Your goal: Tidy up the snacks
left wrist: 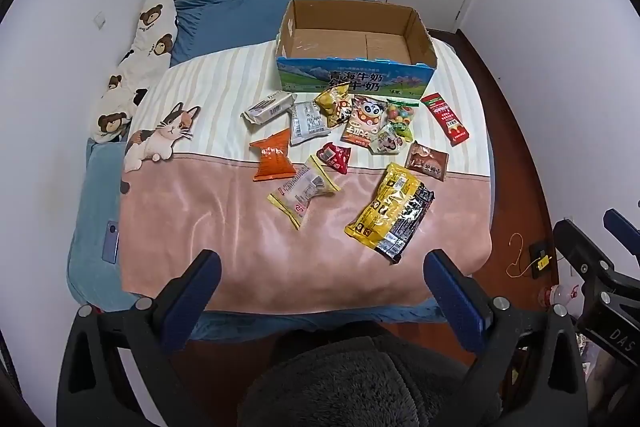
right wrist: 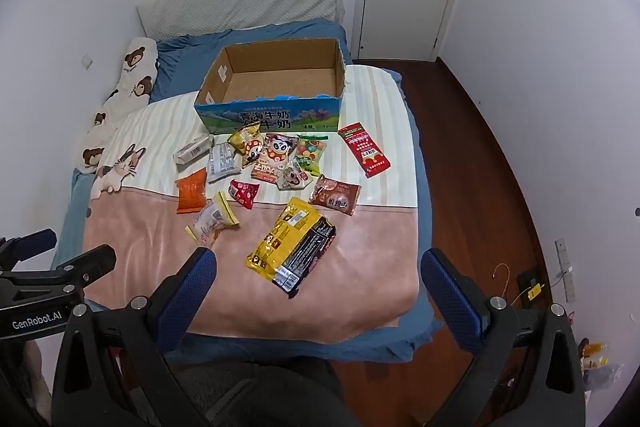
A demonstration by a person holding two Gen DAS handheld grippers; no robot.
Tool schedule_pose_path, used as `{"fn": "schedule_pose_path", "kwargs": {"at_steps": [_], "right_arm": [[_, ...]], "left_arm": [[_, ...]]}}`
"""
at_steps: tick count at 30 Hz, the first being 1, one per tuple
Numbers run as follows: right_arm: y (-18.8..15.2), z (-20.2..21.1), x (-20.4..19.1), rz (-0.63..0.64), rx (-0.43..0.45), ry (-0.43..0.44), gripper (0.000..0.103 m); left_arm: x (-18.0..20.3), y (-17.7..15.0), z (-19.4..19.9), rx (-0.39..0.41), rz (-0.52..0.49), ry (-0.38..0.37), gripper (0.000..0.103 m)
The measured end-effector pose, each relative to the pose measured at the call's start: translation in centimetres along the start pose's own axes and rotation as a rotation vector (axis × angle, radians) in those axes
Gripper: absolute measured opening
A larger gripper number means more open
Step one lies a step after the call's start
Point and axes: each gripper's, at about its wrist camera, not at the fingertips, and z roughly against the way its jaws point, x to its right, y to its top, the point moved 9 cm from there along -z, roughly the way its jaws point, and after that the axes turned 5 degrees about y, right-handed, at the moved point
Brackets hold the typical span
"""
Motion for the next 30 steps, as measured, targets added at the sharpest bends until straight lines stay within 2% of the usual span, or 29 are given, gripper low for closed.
{"fn": "schedule_pose_path", "kwargs": {"at_steps": [30], "right_arm": [[0.0, -0.4, -1.1, 0.002, -0.014, 0.006, 0.103]], "left_arm": [[-0.2, 0.1, 0.1, 0.007, 0.001, -0.006, 0.103]]}}
